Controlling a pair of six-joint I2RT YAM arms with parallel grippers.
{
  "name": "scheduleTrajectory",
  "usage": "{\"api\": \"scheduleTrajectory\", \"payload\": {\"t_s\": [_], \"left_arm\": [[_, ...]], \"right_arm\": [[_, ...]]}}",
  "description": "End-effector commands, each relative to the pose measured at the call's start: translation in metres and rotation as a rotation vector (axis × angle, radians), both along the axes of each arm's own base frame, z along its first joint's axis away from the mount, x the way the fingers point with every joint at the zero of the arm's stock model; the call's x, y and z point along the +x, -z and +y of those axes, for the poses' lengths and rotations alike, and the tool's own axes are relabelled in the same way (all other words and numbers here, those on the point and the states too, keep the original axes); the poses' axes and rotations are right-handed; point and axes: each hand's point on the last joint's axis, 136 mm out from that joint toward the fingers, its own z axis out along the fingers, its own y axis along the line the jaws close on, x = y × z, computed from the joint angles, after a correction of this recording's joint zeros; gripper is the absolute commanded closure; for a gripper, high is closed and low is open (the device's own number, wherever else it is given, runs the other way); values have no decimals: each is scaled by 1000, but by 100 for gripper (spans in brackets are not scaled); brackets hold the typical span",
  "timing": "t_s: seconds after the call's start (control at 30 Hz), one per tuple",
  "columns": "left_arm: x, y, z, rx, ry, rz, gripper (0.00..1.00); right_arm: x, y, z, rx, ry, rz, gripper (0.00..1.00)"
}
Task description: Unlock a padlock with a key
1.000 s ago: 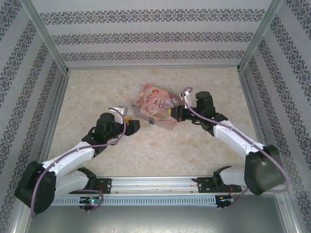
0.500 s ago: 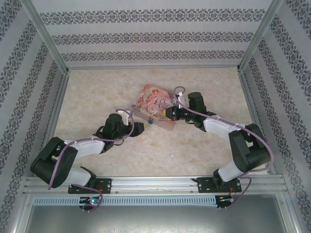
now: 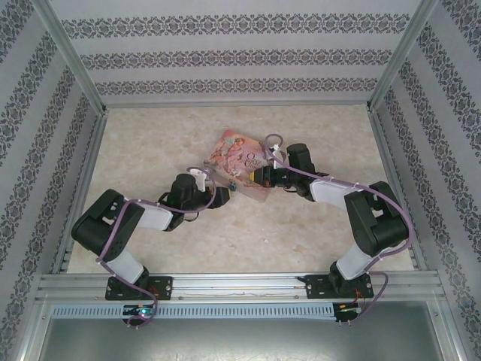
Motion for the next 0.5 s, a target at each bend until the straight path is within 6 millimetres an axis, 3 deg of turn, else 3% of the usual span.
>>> {"api": "scheduleTrajectory", "payload": {"t_s": [0.0, 0.47], "left_arm": [[14, -18, -10, -59, 21, -56, 38], [32, -7, -15, -54, 5, -81, 39]], "right_arm": [[-5, 17, 1, -22, -7, 49, 100], [-9, 18, -2, -34, -6, 52, 100]]}}
